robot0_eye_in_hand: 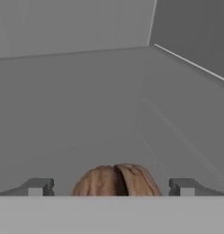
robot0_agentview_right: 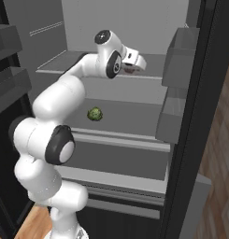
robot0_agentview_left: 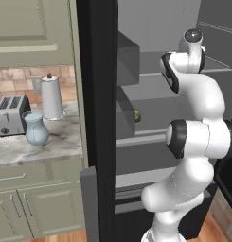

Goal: Move the artichoke and walnut from the top shelf to the second highest shelf to make space. Then, place the pitcher from the counter on the cleared top shelf.

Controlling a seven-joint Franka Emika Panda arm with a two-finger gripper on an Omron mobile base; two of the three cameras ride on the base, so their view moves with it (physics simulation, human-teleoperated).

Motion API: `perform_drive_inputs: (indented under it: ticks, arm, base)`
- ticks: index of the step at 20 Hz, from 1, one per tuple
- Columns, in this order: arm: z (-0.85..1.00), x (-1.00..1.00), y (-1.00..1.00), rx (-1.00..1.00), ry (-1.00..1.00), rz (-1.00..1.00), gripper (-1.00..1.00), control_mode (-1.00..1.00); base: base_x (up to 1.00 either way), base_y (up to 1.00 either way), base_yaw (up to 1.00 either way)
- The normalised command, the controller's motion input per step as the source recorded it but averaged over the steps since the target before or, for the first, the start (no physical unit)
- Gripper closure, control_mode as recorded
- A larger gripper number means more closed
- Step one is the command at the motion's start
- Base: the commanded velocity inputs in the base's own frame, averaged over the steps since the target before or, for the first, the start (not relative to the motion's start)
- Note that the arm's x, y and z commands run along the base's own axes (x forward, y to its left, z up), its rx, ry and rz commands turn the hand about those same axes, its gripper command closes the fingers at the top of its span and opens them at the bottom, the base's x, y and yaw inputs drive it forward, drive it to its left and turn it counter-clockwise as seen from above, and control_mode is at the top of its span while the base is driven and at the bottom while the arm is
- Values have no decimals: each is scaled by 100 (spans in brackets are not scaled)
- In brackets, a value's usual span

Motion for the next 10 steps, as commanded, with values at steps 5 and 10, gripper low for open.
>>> perform_drive_inputs:
  ticks: [5,10]
  arm:
    - [-9,24,-9,0,2,0,-100,-100]
    - [-20,10,-3,0,5,0,100,-100]
  base:
    - [0,0,0]
    - [0,0,0]
